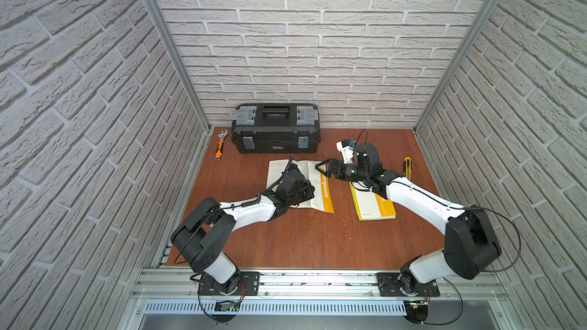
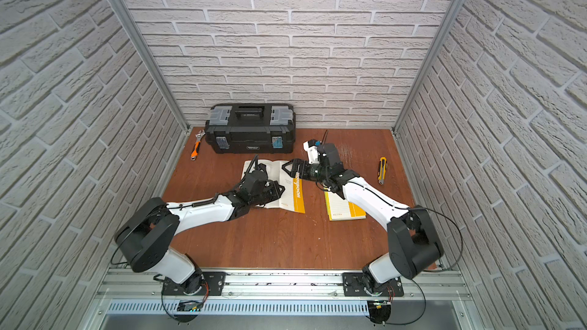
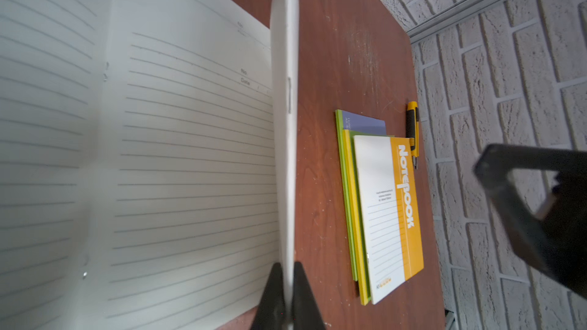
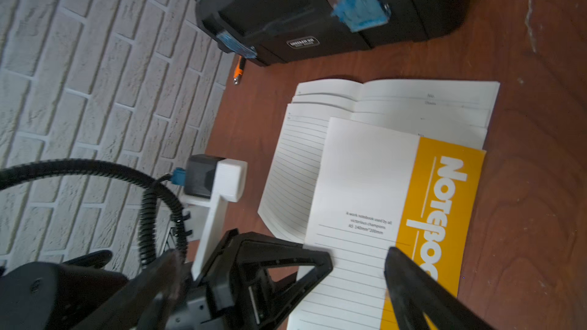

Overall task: Close the notebook
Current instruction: Pick up the notebook at the notebook, then place the notebook at the notebook.

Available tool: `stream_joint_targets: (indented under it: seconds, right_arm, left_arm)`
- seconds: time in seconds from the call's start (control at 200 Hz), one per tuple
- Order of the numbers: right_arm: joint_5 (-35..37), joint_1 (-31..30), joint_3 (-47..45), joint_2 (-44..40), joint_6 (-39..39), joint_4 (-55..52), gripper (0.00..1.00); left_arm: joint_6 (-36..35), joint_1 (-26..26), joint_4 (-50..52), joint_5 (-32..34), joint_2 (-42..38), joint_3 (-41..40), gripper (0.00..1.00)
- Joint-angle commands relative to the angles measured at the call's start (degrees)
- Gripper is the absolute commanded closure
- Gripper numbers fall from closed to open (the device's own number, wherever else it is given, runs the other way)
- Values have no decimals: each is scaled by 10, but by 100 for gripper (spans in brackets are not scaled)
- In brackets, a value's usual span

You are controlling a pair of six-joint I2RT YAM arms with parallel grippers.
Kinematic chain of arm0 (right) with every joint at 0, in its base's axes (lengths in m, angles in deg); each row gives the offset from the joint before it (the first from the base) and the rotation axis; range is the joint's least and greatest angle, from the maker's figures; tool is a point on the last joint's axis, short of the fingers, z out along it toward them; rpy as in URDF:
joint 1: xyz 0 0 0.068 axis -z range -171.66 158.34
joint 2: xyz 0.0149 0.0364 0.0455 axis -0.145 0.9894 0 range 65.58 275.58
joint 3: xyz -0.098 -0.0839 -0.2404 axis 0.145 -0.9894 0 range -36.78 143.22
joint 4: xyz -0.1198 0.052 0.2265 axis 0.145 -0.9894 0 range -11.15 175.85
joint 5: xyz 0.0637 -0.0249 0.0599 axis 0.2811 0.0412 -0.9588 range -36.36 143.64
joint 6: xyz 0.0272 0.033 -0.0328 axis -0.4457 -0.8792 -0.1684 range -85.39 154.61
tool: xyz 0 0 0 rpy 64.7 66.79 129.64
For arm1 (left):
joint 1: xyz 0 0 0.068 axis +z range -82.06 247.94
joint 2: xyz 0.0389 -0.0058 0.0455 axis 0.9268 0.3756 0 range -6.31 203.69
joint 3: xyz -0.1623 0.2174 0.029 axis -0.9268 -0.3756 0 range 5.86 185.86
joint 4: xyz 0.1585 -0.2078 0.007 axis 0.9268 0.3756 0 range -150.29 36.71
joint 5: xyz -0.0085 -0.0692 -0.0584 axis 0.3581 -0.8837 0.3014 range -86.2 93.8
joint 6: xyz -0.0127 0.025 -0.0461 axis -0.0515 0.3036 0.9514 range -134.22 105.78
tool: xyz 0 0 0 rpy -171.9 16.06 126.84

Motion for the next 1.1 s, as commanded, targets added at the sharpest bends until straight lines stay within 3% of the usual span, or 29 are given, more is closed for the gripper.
stream_joint_targets:
  seconds: [0.0, 0.395, 0.535, 0.665, 0.865, 1.095]
  right_arm:
    - [-24, 30, 3, -54, 4, -52, 0]
    - [-42, 174, -25, -201, 61, -189, 0]
    - [-23, 213, -51, -239, 73, -197, 0]
    - [-44, 255, -71, -243, 71, -192, 0]
    - [-64, 291, -94, -240, 61, -171, 0]
    - [-75, 303, -110, -232, 67, -163, 0]
  left_arm:
    - [-16, -19, 20, 9, -24, 35, 90]
    - [0, -107, -28, 30, 40, 154, 90]
    - [44, -128, -124, 31, 94, 172, 90]
    - [79, -146, -233, 47, 141, 182, 90]
    - [78, -176, -270, 73, 183, 227, 89]
    - [113, -199, -400, 142, 216, 187, 88]
